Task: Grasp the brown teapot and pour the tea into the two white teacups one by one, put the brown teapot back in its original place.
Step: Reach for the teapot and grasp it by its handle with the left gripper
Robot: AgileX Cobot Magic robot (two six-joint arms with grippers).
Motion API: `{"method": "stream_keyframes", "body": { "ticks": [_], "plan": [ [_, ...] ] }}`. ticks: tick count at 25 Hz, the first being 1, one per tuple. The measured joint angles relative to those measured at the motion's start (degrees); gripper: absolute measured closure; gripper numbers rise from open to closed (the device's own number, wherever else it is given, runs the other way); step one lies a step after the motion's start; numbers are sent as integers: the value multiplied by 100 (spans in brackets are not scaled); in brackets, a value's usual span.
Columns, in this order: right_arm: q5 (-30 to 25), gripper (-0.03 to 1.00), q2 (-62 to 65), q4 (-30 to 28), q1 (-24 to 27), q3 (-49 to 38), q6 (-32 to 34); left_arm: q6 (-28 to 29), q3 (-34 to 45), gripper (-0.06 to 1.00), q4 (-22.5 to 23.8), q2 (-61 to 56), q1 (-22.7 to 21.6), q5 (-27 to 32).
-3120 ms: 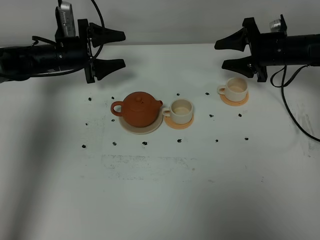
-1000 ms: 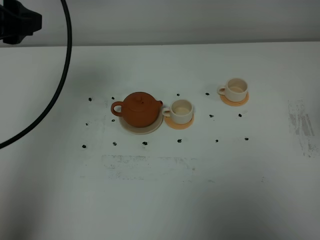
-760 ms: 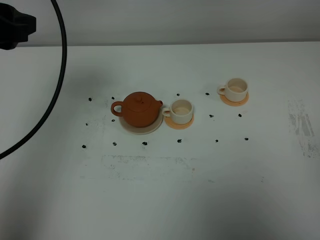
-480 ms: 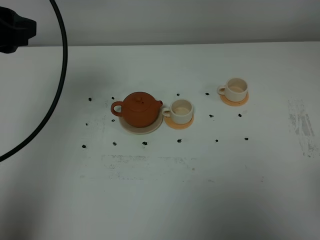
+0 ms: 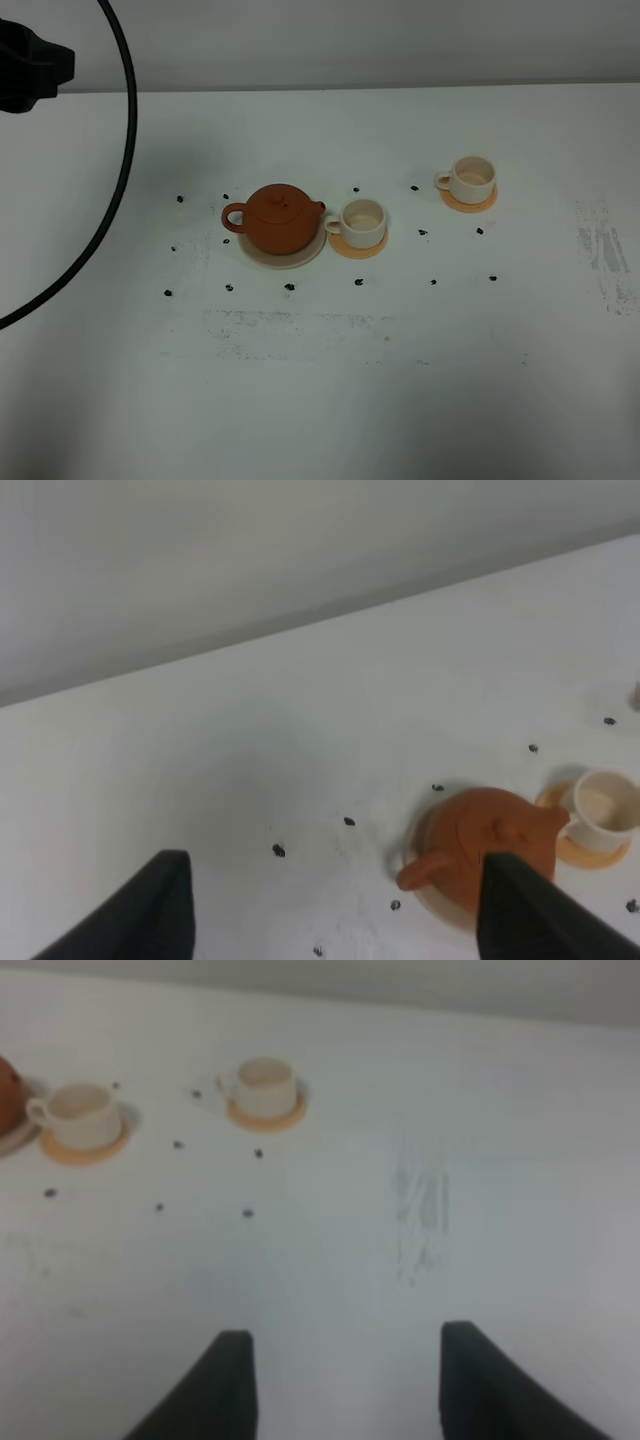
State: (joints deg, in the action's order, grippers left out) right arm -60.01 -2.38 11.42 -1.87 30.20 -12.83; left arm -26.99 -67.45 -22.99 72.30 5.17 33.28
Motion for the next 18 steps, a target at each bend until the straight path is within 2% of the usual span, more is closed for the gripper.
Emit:
{"method": "stream_keyframes", "body": {
  "ticks": [8,18],
  "plan": [
    [-143,53,144,-247,-85,-180,273,0,0,34,7,261,0,355],
    [-138,53,275,-277,-156,-184,407,-16,1,34,18,394,0,316]
  ]
}}
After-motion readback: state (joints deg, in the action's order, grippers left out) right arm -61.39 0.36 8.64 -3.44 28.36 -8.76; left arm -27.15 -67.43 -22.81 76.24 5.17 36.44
